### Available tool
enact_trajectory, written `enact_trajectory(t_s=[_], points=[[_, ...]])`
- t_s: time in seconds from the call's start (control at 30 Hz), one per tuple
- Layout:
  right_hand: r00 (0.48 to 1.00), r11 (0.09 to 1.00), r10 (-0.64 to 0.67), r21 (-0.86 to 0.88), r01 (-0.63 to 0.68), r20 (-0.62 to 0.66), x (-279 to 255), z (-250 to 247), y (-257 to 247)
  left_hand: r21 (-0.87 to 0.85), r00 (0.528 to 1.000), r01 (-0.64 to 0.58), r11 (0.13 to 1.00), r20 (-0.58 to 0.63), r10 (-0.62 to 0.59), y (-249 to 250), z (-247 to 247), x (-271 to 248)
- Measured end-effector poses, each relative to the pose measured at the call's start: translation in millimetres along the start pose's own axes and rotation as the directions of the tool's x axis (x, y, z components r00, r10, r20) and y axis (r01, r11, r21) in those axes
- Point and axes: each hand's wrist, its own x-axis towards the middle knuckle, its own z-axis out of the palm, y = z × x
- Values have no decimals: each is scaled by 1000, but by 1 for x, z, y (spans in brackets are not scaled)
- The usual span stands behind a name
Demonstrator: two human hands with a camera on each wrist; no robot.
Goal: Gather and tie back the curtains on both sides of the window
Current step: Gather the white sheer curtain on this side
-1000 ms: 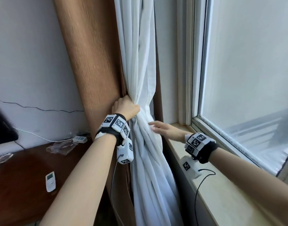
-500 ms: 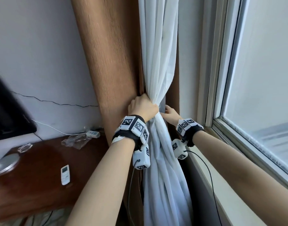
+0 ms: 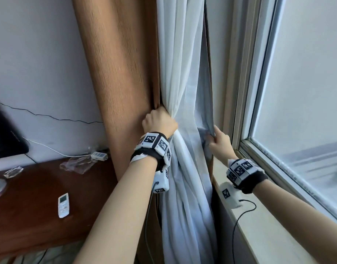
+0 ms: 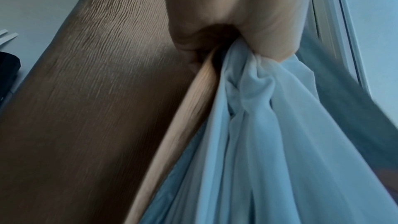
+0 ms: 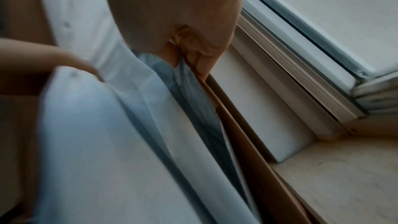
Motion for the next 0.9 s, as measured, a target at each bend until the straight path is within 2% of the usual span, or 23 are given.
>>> enact_trajectory(t_s=[0.17,0.27,0.37,0.47,0.6,0.7,0.73,0.77,0.83,0.9], points=[[991,987,-132,-94,131,-7,-44,-18,-19,-17,1000,-11,1000,22,11,13,5,-5],[976,939,-220,-271,213,5,-61,-7,-34,-33,999,-21,999,37,23,20,6,-10],[964,870,-253,-419,261,75,-71,11,-57,-48,997,-32,998,74,35,26,5,-19],[963,854,-256,-447,265,83,-78,25,-72,-97,985,-23,995,169,39,25,1,-20],[960,830,-269,-485,275,84,-80,29,-76,-245,914,16,969,396,85,17,-14,-14],[960,825,-257,-492,277,109,-76,23,-75,-421,848,86,903,506,155,22,-24,-21],[956,822,-269,-489,292,119,-77,21,-75,-405,858,76,911,492,147,22,-22,-21],[950,817,-281,-485,311,135,-78,18,-77,-311,897,23,950,426,118,22,-18,-23],[941,810,-290,-479,339,175,-81,13,-79,-102,970,-58,993,228,80,21,-9,-29],[942,822,-273,-461,334,196,-81,4,-82,-57,986,-81,995,139,88,23,-6,-37]])
